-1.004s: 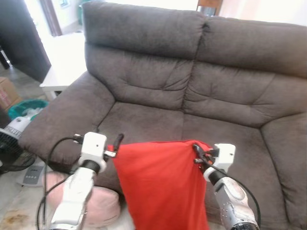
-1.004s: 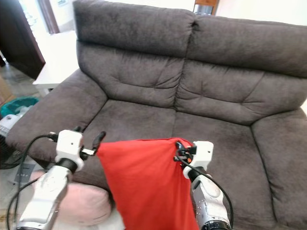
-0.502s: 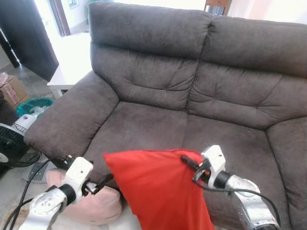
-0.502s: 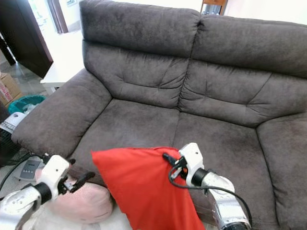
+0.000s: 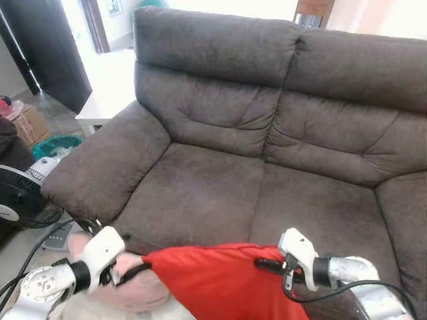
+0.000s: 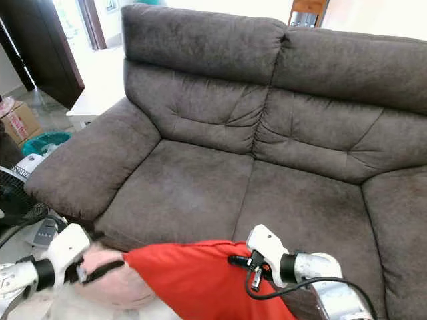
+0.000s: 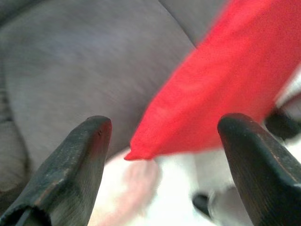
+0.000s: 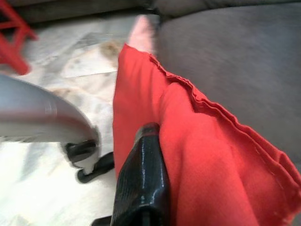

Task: Move the pillow to the sofa from floor

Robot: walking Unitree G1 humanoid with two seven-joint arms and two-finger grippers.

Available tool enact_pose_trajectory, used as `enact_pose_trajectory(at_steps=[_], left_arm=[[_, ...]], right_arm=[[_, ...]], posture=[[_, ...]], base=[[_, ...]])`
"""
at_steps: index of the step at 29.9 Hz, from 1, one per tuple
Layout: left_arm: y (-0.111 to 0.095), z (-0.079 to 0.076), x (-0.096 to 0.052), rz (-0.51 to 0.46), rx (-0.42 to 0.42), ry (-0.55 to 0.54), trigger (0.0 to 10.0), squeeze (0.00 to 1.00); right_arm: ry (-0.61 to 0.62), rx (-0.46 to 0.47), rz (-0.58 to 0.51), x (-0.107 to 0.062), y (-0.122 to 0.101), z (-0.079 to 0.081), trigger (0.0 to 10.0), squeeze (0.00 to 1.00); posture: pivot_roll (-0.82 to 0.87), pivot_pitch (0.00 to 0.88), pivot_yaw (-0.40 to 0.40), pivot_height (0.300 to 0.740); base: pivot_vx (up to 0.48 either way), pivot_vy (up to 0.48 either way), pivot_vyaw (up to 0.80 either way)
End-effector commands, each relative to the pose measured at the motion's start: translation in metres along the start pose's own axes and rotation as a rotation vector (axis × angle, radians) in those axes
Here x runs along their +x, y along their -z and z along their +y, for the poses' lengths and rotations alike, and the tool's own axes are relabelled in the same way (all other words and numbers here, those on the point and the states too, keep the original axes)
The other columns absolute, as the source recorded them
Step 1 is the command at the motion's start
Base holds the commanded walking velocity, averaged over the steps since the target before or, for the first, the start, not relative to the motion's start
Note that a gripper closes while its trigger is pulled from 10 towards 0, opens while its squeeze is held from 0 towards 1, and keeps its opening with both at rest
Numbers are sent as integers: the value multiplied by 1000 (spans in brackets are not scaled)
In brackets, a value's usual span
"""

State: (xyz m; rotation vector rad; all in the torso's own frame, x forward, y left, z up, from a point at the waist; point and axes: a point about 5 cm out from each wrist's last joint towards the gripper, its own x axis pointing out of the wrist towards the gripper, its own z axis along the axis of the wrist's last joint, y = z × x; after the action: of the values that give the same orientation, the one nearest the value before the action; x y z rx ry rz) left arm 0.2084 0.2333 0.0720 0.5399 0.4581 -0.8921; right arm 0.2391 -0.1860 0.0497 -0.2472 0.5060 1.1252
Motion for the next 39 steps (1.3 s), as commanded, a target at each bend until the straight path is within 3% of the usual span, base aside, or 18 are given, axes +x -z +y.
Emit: enact_pose_trajectory(at_steps=[1,5,11,15,26,39], left_arm=[[6,-7,0,39,39,64,10000,0],[17,-10,-1,128,168,136,10000,0],[30,-3,0,197,257,127,10000,0],[28,-1,6,159,278,93,10000,0],[35,-10,16,129,280,127,10000,0],[56,-21,27,175,263,171,10000,0]], right_arm=[[-41,-85,-106,-3,-29,0,10000,0],[-161,-152,-82,-4,-35,11,10000,0],[-233,-185,-66,-6,-42,19,10000,0],[-291,-208,-70,-11,-47,27,10000,0],[-384,-271,-76,-19,-61,38,10000,0],[-403,-297,-141,-21,-78,45,10000,0]], posture=[[155,22,-56,740],[157,21,-56,740],[155,17,-54,740],[154,15,-55,740],[152,7,-55,740],[131,0,-52,740]], base=[[0,0,0],[0,0,0],[0,0,0],[0,0,0],[0,0,0],[0,0,0]])
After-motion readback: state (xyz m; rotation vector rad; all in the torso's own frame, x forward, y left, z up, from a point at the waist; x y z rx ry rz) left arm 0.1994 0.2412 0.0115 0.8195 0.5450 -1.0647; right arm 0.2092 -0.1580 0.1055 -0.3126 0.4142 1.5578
